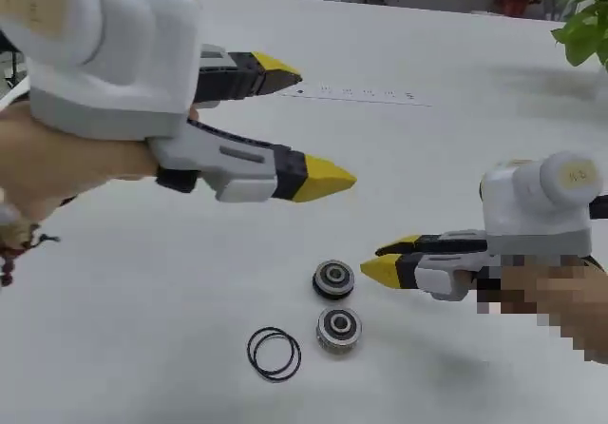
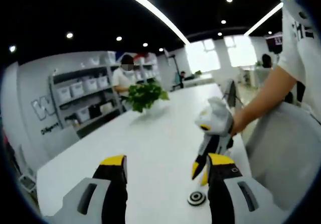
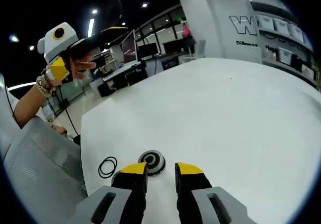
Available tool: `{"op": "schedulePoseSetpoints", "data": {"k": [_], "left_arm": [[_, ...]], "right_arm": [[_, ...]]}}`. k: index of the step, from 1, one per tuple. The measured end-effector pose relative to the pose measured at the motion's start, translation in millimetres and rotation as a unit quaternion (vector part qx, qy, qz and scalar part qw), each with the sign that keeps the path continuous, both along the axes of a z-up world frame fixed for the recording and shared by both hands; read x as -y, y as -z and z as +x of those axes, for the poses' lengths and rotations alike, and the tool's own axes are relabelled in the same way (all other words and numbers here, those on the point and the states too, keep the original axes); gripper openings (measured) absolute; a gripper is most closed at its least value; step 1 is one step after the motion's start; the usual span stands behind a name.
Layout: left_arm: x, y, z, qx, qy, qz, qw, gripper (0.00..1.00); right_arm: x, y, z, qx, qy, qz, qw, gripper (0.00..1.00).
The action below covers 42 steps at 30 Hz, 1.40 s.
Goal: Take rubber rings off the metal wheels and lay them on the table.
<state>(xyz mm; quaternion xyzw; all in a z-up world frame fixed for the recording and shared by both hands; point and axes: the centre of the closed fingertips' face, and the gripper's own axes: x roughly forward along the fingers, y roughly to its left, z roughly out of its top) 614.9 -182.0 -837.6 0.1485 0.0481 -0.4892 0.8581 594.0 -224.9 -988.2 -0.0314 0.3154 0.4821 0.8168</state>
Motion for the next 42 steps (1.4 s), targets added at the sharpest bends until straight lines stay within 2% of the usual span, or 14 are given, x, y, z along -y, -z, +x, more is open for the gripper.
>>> {"op": "schedulePoseSetpoints", "data": {"k": [5,9,10,11,12,14,19,26,29,32,37,39,41,42], "left_arm": [[7.9,30.5,10.0,-0.009,-0.007,0.014,0.9998,0.61],[10.5,55.0,5.7,-0.016,-0.008,0.027,0.9995,0.56],[11.4,62.2,2.6,-0.029,-0.004,0.027,0.9992,0.56],[13.1,74.6,-2.7,-0.06,0.002,0.029,0.9978,0.56],[13.6,80.4,-3.3,-0.063,0.004,0.038,0.9973,0.54],[15.7,91.7,-3.9,-0.052,0.008,0.06,0.9968,0.5],[25.1,110.2,-4.8,-0.073,0.0,0.054,0.9958,0.43],[33.2,143.8,-17.8,-0.088,0.021,0.102,0.9906,0.3],[31.6,154.7,-18.3,-0.087,0.018,0.126,0.9879,0.27],[30.7,157.8,-17.6,-0.091,0.017,0.13,0.9872,0.24],[33.2,163.5,-21.8,-0.124,0.013,0.119,0.9851,0.17],[32.4,162.9,-21.7,-0.12,0.01,0.122,0.9852,0.15],[31.9,163.1,-22.1,-0.129,0.004,0.118,0.9846,0.15],[31.6,164.4,-22.5,-0.153,-0.007,0.103,0.9829,0.15]], "right_arm": [[-0.3,6.3,-2.9,-0.003,-0.012,-0.01,0.9999,0.19],[-0.4,7.4,-3.5,-0.003,-0.013,-0.014,0.9998,0.19],[-0.8,7.3,-3.7,-0.002,-0.014,-0.015,0.9998,0.19],[-0.5,7.6,-3.9,-0.002,-0.017,-0.016,0.9997,0.19],[-0.7,8.0,-3.8,-0.001,-0.018,-0.017,0.9997,0.19],[-1.1,9.8,-4.0,0.0,-0.022,-0.021,0.9995,0.19],[-3.1,19.5,-8.3,-0.006,-0.032,-0.033,0.9989,0.19],[-5.1,25.8,-13.5,-0.006,-0.04,-0.043,0.9982,0.2],[-7.2,28.3,-15.1,-0.001,-0.047,-0.052,0.9976,0.2],[-7.9,29.3,-15.2,-0.002,-0.048,-0.052,0.9975,0.2],[-9.2,29.7,-15.5,0.001,-0.049,-0.053,0.9974,0.19],[-9.5,29.4,-15.0,0.002,-0.047,-0.052,0.9976,0.2],[-10.1,28.6,-14.4,0.003,-0.045,-0.049,0.9978,0.2],[-10.6,28.4,-14.3,0.003,-0.044,-0.048,0.9979,0.2]]}}
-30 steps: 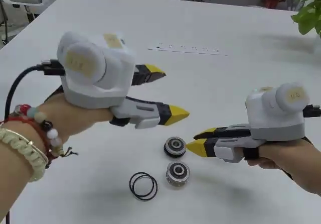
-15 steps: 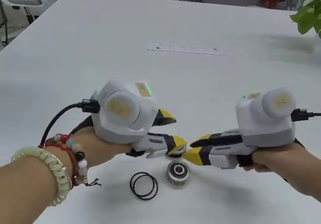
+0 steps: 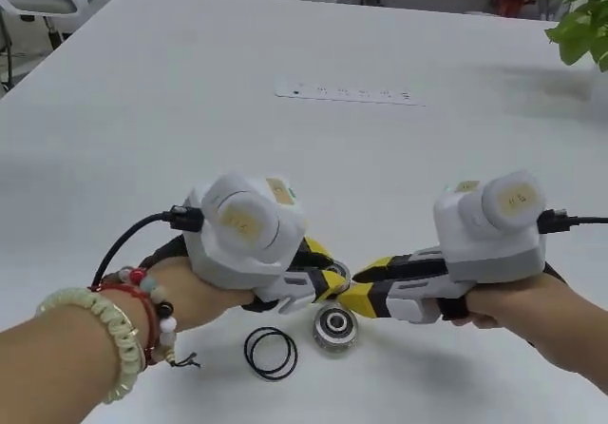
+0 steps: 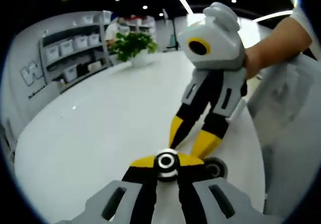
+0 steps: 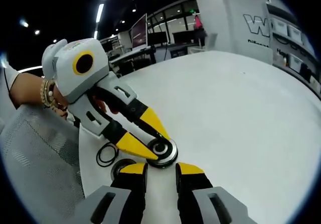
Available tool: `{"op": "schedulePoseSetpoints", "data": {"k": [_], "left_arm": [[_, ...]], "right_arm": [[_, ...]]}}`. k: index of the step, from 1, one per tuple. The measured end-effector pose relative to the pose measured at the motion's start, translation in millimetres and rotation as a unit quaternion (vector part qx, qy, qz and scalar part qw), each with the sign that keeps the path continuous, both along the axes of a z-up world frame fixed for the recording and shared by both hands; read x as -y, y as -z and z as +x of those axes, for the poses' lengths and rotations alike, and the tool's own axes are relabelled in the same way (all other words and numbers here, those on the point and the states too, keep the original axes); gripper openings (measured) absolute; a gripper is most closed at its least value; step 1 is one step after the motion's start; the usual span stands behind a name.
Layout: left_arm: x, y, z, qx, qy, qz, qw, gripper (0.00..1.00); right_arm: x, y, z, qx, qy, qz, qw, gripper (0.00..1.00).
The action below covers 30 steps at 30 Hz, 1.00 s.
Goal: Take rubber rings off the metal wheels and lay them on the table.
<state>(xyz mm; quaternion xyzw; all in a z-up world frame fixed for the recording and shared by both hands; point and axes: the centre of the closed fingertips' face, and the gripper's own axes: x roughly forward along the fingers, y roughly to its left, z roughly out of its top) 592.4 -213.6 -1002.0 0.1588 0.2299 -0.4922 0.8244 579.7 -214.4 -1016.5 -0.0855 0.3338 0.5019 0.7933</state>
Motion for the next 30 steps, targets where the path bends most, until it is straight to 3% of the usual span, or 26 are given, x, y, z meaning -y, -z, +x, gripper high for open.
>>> {"op": "schedulePoseSetpoints", "data": {"k": [4,10,15,30], "left_arm": [[-0.2,1.6,-0.2,0.012,0.011,0.007,0.9998,0.14],[-0.6,1.2,0.8,0.011,0.009,0.007,0.9999,0.14],[-0.8,0.8,1.2,0.014,0.009,0.002,0.9999,0.14],[-1.4,-0.2,1.9,0.017,0.008,-0.004,0.9998,0.14]], "right_arm": [[-2.9,-1.3,0.5,0.001,0.003,0.008,1.0,0.2],[-1.7,5.1,2.3,0.02,-0.001,-0.008,0.9998,0.19],[-3.8,1.9,1.3,0.037,-0.011,-0.009,0.9992,0.18],[-1.2,3.7,1.3,0.055,-0.032,-0.031,0.9975,0.1]]}}
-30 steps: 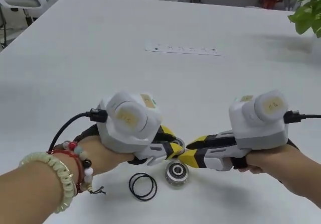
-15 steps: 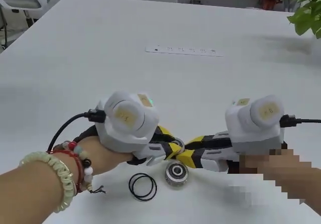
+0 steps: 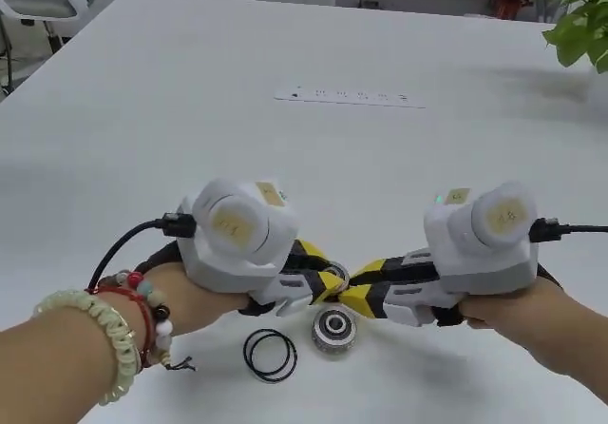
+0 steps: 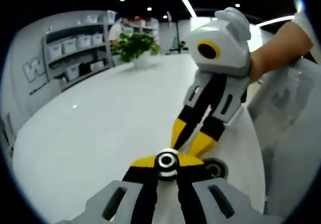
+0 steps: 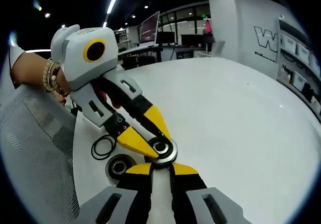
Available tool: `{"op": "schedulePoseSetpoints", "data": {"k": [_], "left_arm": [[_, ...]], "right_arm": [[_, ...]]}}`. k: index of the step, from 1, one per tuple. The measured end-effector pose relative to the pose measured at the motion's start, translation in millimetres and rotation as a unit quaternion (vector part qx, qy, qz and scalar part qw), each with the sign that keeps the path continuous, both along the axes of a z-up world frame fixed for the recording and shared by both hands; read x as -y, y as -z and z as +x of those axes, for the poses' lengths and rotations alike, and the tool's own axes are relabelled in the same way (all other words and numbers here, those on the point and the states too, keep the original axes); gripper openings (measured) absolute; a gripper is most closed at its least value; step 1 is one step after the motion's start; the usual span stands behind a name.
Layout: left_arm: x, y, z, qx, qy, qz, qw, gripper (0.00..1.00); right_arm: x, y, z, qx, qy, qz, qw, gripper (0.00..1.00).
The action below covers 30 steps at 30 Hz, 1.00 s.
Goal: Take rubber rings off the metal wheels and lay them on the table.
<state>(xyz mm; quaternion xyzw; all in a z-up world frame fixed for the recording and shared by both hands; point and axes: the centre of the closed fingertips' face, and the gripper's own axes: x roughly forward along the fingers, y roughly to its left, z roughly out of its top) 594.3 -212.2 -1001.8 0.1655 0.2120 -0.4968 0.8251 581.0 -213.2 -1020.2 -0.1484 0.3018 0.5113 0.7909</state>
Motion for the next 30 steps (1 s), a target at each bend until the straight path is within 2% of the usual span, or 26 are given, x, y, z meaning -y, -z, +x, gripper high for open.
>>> {"op": "schedulePoseSetpoints", "data": {"k": [22,26,28,30], "left_arm": [[-1.0,-0.4,-0.5,0.002,-0.001,0.005,1.0,0.14],[-1.1,-0.1,-0.8,0.004,0.0,0.008,1.0,0.14],[-1.4,0.0,-1.0,0.003,0.0,0.008,1.0,0.14],[-1.8,0.1,-1.3,0.002,0.0,0.01,1.0,0.14]], "right_arm": [[4.2,-1.1,1.1,0.014,-0.011,-0.016,0.9997,0.0],[5.4,-1.5,2.4,0.012,-0.005,-0.016,0.9998,0.0],[7.1,-3.4,3.5,-0.001,0.007,-0.006,1.0,0.0],[7.8,-4.0,4.8,-0.001,0.012,-0.005,0.9999,0.0]]}}
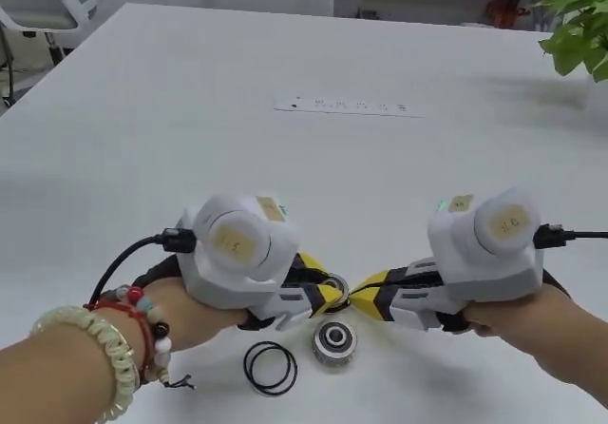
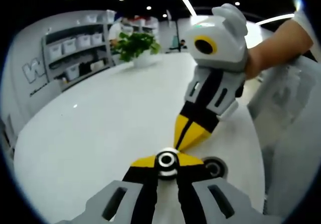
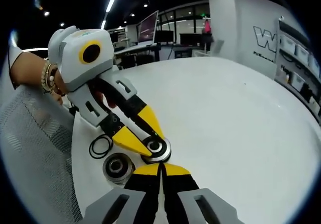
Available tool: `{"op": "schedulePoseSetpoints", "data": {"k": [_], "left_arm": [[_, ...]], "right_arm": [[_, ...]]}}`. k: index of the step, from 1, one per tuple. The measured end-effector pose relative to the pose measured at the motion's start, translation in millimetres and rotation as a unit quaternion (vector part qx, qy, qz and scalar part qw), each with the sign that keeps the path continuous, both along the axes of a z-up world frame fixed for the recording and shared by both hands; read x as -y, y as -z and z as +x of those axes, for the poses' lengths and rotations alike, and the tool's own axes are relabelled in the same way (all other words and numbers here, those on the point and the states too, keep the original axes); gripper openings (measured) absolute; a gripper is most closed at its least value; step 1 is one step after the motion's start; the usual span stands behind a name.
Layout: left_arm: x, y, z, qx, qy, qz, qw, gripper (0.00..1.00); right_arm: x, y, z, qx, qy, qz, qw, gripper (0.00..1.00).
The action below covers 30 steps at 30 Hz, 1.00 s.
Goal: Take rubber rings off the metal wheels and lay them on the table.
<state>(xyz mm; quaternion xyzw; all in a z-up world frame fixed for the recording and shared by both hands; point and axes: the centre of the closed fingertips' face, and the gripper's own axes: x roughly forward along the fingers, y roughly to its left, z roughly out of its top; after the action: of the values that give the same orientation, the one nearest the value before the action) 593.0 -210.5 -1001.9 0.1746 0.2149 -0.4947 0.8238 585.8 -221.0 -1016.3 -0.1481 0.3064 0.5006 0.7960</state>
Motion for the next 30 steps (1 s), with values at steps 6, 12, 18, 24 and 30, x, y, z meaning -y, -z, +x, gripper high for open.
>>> {"op": "schedulePoseSetpoints", "data": {"k": [6,12,18,24,30], "left_arm": [[-0.9,-0.4,-1.3,0.0,0.003,0.004,1.0,0.14],[-0.7,0.0,-2.7,-0.003,0.006,0.004,1.0,0.14],[-0.3,0.1,-7.3,-0.004,0.019,0.007,0.9998,0.14],[-0.1,-0.2,-7.4,-0.002,0.021,0.009,0.9997,0.14],[-0.3,-0.2,-7.9,-0.001,0.022,0.01,0.9997,0.14]], "right_arm": [[1.0,-1.1,2.9,-0.056,0.053,0.041,0.9962,0.0],[1.0,-6.6,5.7,-0.107,0.098,0.086,0.9856,0.0],[2.4,-5.9,4.7,-0.143,0.129,0.108,0.9752,0.0],[1.5,-7.1,5.2,-0.159,0.148,0.113,0.9695,0.0],[0.4,-8.7,4.4,-0.17,0.155,0.118,0.966,0.0]]}}
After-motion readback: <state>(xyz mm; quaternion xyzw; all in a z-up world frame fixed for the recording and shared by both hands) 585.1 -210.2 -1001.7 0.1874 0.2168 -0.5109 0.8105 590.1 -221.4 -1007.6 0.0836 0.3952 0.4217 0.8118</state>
